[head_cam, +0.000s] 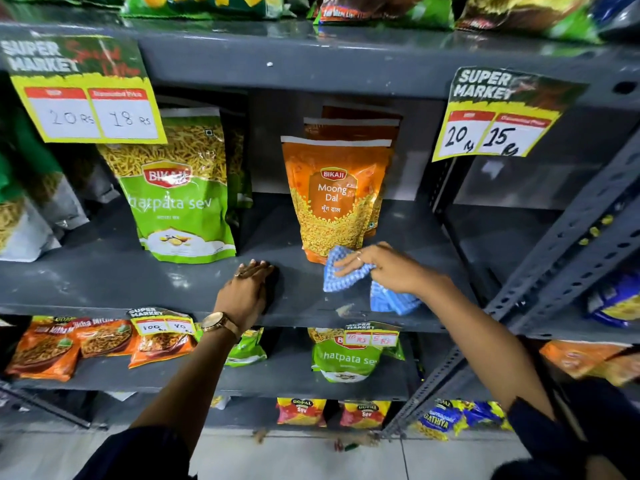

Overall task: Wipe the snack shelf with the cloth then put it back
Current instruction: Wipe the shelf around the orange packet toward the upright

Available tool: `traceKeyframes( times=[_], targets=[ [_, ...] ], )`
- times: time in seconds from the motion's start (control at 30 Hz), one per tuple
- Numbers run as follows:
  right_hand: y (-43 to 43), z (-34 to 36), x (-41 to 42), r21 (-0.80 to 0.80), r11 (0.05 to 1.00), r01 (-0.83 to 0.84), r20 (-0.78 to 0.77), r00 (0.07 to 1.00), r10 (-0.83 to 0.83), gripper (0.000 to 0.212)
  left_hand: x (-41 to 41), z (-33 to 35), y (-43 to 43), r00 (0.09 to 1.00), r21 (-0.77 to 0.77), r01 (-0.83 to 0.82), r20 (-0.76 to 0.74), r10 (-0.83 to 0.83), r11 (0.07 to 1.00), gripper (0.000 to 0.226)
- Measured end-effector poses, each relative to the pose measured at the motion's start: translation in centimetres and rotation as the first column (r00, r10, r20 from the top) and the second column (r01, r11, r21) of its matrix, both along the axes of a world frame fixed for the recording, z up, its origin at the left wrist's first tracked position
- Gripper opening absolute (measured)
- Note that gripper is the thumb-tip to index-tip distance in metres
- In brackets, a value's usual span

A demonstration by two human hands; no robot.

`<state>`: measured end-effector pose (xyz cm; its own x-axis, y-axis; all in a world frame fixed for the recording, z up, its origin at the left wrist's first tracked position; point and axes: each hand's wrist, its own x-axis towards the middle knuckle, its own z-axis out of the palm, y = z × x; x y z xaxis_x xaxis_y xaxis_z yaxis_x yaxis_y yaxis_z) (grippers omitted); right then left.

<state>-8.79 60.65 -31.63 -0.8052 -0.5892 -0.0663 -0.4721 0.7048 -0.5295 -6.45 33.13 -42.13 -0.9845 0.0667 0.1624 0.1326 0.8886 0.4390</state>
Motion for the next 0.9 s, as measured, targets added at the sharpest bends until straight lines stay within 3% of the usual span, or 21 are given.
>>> traceKeyframes(
  times=[0.17, 0.27, 0.4, 0.5, 0.63, 0.7, 0.8, 0.9],
  targets=[
    [-3.2, -3.3, -0.4, 0.168, 0.963, -0.211, 0.019, 0.977, 0.211, 0.069, -1.0, 0.7, 3.2, 0.999, 0.055, -0.004, -0.045, 0.006, 0.998, 0.056],
    [-0.6, -4.6, 0.6, 0.120, 0.970, -0.214, 0.033, 0.977, 0.211, 0.069, -1.7, -0.2, 3.0, 1.000, 0.063, -0.022, 0.018, 0.021, 0.998, 0.059],
    [3.3, -4.8, 1.6, 0.043, 0.997, -0.070, 0.059, 0.996, 0.067, 0.070, -2.0, -1.0, 3.0, 0.999, 0.044, -0.016, 0.041, 0.014, 0.999, 0.055],
    [5.5, -3.6, 1.2, -0.118, 0.963, 0.244, 0.032, 0.970, -0.242, 0.068, -1.9, -0.7, 3.3, 1.000, 0.085, -0.004, 0.002, 0.004, 0.996, 0.056],
    [7.7, -2.5, -2.9, -0.389, 0.699, 0.601, -0.039, 0.747, -0.664, 0.057, -1.7, -0.9, 3.4, 1.000, 0.088, -0.019, -0.023, 0.021, 0.996, 0.049],
    [7.8, -2.7, -4.5, -0.359, 0.561, 0.746, -0.075, 0.576, -0.814, 0.048, -1.7, -1.0, 3.4, 0.999, 0.092, -0.035, -0.033, 0.038, 0.995, 0.045],
    [7.3, -5.0, -5.3, -0.286, 0.363, 0.887, 0.020, 0.384, -0.923, 0.029, -1.6, -0.9, 3.6, 0.998, 0.074, -0.026, -0.052, 0.030, 0.997, 0.046],
    [7.0, -8.3, -6.2, -0.306, 0.302, 0.903, -0.014, 0.313, -0.950, 0.030, -1.8, -1.1, 3.4, 0.997, 0.046, 0.001, -0.074, 0.002, 0.999, 0.047]
  ],
)
